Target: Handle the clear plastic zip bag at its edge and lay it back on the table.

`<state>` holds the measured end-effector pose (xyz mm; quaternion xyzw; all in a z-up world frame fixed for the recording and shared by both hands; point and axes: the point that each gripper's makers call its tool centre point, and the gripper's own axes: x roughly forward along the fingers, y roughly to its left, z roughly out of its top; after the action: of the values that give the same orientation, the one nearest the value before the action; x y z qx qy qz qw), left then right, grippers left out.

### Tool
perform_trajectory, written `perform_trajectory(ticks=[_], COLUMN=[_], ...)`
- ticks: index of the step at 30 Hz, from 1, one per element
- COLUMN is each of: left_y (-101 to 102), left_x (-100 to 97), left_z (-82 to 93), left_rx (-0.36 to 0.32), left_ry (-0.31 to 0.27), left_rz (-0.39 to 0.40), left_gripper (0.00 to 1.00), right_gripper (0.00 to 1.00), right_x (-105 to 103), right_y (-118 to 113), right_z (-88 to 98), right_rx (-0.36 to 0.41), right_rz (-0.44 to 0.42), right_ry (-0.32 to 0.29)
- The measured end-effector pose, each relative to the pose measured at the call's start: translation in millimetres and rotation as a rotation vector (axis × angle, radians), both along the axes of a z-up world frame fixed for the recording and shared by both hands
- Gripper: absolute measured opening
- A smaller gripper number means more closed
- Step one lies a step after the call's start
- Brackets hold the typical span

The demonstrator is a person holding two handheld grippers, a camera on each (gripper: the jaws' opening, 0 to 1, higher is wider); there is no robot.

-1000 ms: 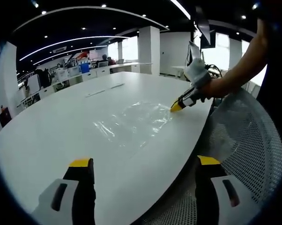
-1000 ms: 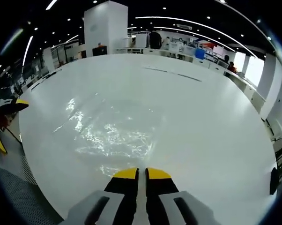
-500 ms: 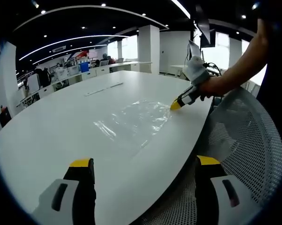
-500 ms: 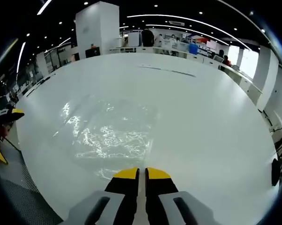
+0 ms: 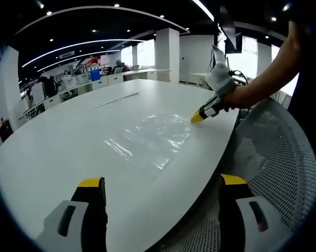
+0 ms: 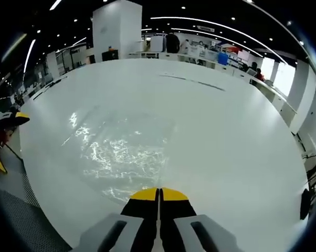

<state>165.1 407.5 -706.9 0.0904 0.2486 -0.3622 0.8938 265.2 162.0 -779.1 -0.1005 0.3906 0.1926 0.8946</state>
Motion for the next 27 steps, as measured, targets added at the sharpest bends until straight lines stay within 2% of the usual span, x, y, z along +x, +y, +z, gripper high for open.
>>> perform_trajectory(ticks=[10, 19, 27], left_y=[1.6, 3.2, 3.6], left_x=[0.3, 1.4, 1.2], left_z=[-1.5, 0.6, 1.6], left_rx=[0.009, 0.016, 0.051], left_ry=[-0.001, -0.011, -0.021], left_rz=[-0.001, 0.004, -0.018], left_gripper=[0.88, 0.90, 0.90], right_gripper=[0.00, 0.00, 0.00], right_x=[4.7, 4.6, 5.8], right_y=[4.0, 14.9, 22.5], right_z=[14.3, 35.9, 50.6], right_rx=[0.007, -0.006, -0.005], right_rz=[0.037, 0.120, 0.159], right_ry=[-0.048, -0.104, -0.154])
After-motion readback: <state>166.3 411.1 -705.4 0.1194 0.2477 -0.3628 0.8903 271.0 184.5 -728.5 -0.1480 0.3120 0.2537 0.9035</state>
